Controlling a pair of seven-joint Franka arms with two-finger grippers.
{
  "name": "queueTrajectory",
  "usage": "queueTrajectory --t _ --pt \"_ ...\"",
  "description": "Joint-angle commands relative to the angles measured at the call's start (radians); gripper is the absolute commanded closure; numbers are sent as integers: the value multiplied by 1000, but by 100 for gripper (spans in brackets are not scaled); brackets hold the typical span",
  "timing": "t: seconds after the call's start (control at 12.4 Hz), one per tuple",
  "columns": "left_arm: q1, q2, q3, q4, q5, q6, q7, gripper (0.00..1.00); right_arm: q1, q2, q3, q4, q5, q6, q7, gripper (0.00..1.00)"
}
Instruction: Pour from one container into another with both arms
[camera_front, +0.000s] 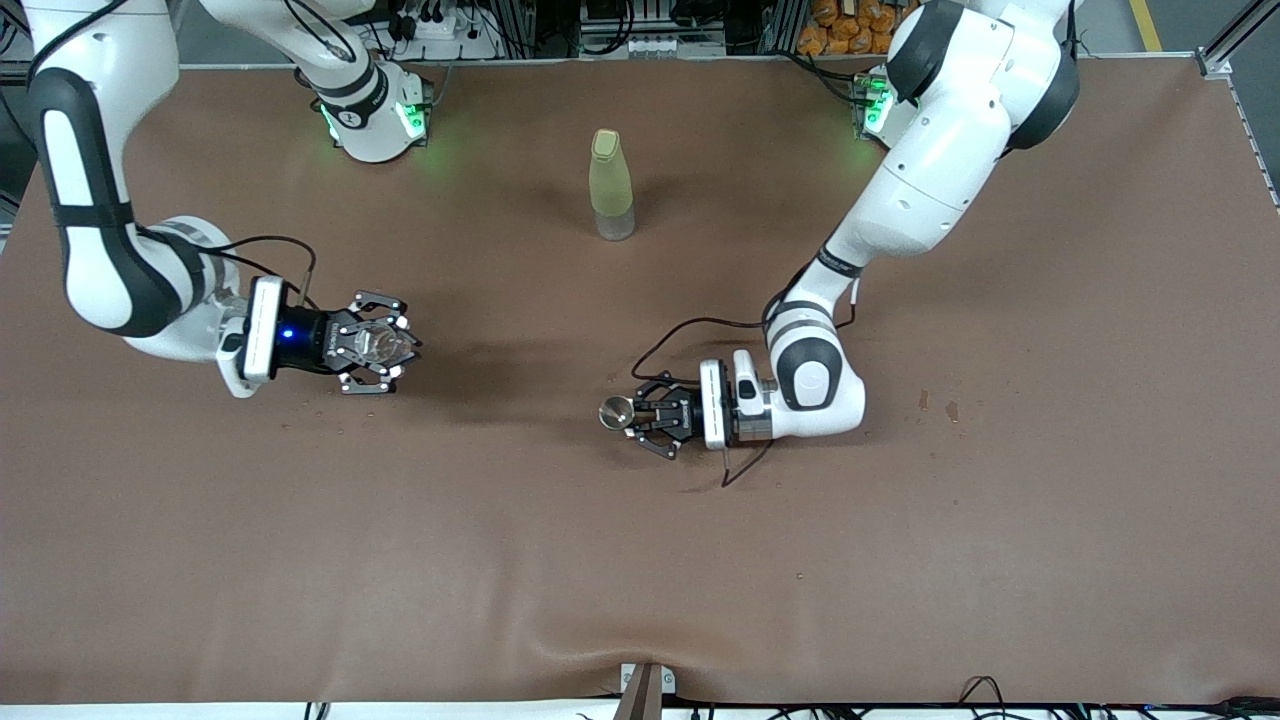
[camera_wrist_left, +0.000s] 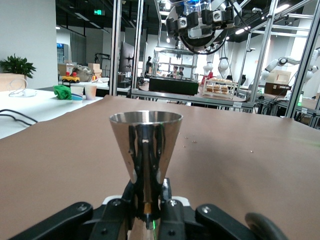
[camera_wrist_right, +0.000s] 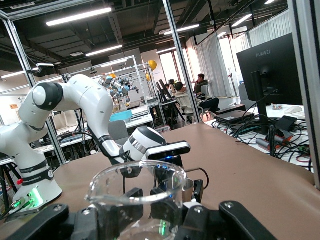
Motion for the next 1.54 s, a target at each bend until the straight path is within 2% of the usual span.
queueTrajectory --t 0.0,0.32,0.81,1.05,1.3,1.46 --pt "-47 -9 5 -10 -126 24 108 100 63 -38 -12 -39 75 34 14 100" --pt "-99 -6 22 -8 -148 80 137 100 134 -32 10 -38 158 97 14 100" --pt "-124 -3 22 -8 -177 103 151 100 168 -24 155 -21 284 259 -29 100" --pt "-144 -8 20 -7 -220 103 152 100 180 -15 235 -15 382 314 -92 100" --pt "-153 -11 22 -8 -220 103 154 100 191 0 274 3 390 371 -95 100" --pt "-142 -11 20 -10 -220 103 166 100 194 11 274 4 390 374 -104 100"
